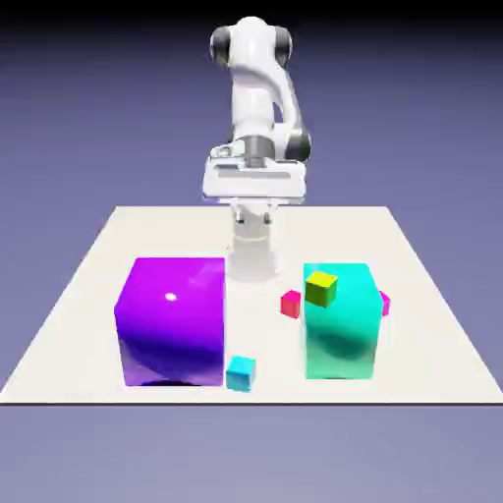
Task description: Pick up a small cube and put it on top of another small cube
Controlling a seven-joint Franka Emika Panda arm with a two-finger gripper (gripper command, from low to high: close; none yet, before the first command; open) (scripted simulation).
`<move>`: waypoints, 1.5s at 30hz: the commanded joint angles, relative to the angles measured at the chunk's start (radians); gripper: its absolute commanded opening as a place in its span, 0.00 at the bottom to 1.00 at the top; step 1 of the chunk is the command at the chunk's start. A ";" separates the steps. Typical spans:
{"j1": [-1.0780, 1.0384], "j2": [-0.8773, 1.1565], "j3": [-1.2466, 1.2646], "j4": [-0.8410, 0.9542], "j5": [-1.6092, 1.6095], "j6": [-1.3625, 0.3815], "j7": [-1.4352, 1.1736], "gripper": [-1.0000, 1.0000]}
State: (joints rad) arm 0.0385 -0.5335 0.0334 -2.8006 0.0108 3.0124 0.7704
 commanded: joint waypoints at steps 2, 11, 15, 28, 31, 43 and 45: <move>0.073 0.033 0.051 0.004 0.044 -0.036 0.032 0.50; 0.399 0.232 0.287 0.038 0.224 -0.220 0.204 0.50; 0.519 0.342 0.381 0.062 0.279 -0.302 0.288 0.50; 0.394 0.715 0.483 0.191 0.006 -0.398 0.565 0.50; 0.459 0.824 0.405 0.196 -0.075 -0.300 0.621 0.50; 0.376 0.656 0.534 0.226 0.072 -0.468 0.540 0.00; 0.361 0.642 0.525 0.290 0.106 -0.527 0.468 0.00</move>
State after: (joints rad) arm 0.3989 0.1087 0.5584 -2.5107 0.1189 2.4863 1.2375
